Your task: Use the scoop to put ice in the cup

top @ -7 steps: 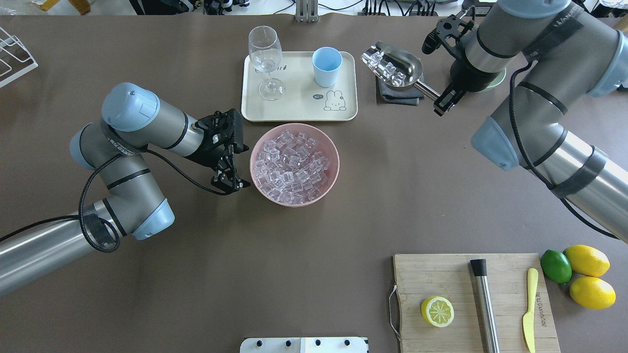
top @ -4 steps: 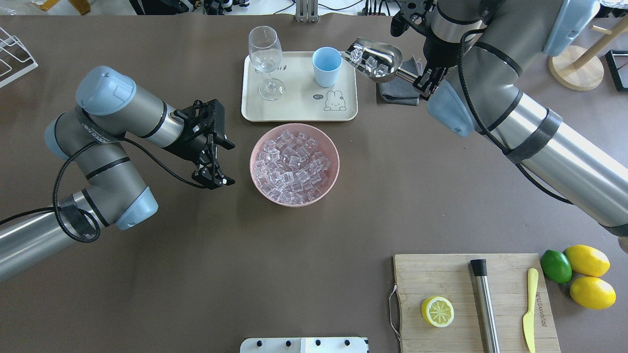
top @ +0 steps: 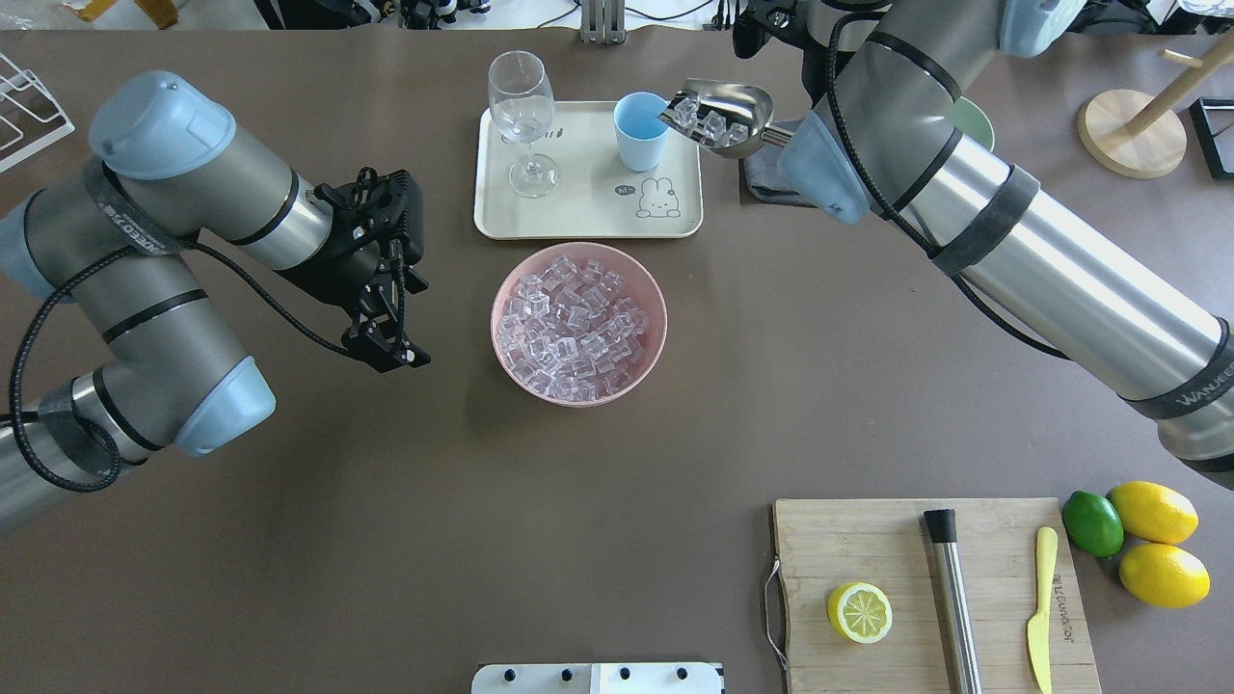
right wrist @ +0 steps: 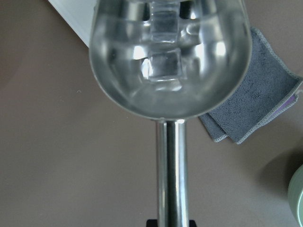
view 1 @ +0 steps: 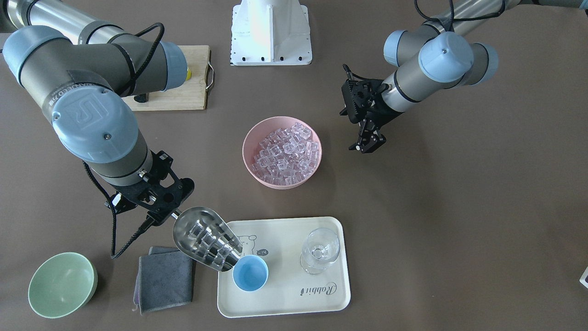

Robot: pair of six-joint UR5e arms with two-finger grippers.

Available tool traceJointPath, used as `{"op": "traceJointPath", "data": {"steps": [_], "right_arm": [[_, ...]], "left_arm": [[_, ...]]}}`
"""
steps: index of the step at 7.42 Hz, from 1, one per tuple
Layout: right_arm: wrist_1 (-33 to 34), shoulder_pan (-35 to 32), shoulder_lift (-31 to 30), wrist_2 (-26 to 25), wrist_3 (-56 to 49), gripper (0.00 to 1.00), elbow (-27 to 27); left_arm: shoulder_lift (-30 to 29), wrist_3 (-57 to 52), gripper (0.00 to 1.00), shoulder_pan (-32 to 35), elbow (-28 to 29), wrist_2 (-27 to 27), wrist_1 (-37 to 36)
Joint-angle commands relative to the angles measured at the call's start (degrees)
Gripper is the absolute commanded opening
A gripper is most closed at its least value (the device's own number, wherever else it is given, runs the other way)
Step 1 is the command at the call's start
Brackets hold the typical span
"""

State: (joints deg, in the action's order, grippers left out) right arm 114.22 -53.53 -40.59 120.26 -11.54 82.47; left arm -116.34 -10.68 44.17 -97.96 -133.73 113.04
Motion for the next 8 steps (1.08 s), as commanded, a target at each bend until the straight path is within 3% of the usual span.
{"op": "traceJointPath", "data": {"steps": [1, 4, 5, 8], "right_arm": [[2.76, 0.01, 2.71, -0.9, -1.38, 0.0, -2.23], [6.01, 0.01, 7.01, -3.19, -5.06, 0.0, -6.78], [6.01, 0.18, 8.06, -3.89, -5.86, 0.0, -8.71], [8.81, 0.62, 11.67, -6.17, -8.93, 0.0, -12.41]], "left_arm": [[1.73, -2.07, 0.99, 2.75, -5.21, -0.13, -14.54], [3.13, -1.63, 0.99, 5.82, -6.62, -0.22, -21.79], [6.18, -0.32, 0.99, 8.62, -6.8, -3.61, -21.8], [12.17, 5.55, 0.99, 17.76, -8.73, -5.58, -22.51]]}}
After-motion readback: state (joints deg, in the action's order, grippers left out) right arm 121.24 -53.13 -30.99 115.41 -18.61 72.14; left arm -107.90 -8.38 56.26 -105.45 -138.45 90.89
